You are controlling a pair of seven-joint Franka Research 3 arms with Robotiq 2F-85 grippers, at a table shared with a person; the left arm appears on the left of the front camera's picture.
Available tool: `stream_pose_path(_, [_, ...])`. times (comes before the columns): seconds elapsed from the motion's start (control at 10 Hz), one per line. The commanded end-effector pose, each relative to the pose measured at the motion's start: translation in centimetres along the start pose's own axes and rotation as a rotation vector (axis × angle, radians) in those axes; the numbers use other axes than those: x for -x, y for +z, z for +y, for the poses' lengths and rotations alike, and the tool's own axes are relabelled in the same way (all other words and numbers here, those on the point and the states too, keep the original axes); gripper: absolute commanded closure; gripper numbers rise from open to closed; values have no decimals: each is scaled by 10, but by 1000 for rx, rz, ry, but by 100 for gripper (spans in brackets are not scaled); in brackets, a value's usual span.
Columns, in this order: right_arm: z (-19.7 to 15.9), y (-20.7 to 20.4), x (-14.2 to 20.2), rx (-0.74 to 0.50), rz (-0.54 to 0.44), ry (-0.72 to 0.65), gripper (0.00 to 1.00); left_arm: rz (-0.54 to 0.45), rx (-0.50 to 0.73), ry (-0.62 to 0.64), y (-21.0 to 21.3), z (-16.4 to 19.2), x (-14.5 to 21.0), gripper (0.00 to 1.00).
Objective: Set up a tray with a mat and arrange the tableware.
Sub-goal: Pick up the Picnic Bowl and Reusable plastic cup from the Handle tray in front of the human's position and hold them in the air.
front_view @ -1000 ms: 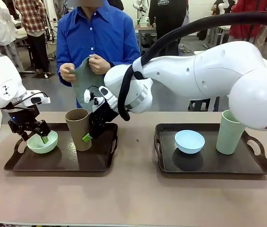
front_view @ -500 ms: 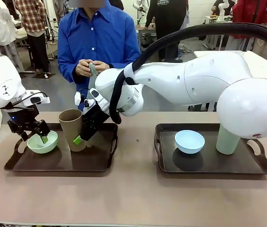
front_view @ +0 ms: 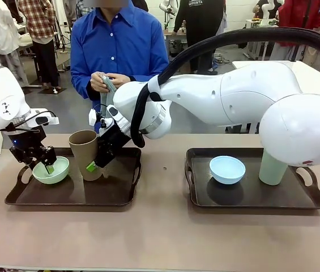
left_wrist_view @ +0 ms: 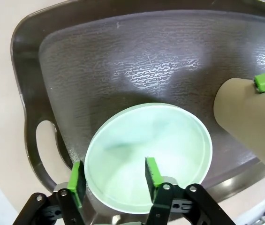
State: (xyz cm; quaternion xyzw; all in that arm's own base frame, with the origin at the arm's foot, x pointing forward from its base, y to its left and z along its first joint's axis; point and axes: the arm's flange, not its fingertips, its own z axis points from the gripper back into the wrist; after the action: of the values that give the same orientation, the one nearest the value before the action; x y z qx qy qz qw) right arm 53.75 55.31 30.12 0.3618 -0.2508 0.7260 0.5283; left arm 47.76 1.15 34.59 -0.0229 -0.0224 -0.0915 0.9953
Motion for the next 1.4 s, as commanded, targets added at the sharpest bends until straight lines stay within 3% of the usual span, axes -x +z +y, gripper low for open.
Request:
stream_pose_path(0.0, [-1, -2, -2, 23, 13, 27, 100, 0, 13, -10, 1, 4, 3, 100])
stream_pose_path(0.1, [1, 0, -1, 29, 18, 30, 77, 1, 10, -10, 2, 3, 3, 100])
stream_pose_path(0.2, [3, 3, 1, 36, 24, 22, 77, 0, -1, -12, 2, 2, 3, 100])
stream_pose_path(0.3, [4, 5, 2, 41, 32, 24, 100, 3, -11, -9, 2, 2, 3, 98])
stream_pose_path(0.4, [6, 7, 3, 46, 36, 27, 77, 8, -15, -8, 1, 3, 2, 100])
stream_pose_path(0.5, [7, 10, 5, 52, 34, 28, 100, 15, -20, -10, 0, 1, 0, 100])
stream_pose_path(0.7, [10, 17, 6, 61, 33, 27, 100, 24, -24, -17, 0, -2, -4, 100])
stream_pose_path(0.8, [11, 22, 5, 69, 28, 31, 77, 24, -18, -17, 1, -3, -6, 100])
stream_pose_path(1.1, [58, 75, -25, 61, 45, -100, 78, 2, 28, -31, 29, -11, 7, 100])
stream_pose_path(1.3, [112, 132, -41, 149, 61, -99, 78, -64, 62, -21, 74, -23, 26, 100])
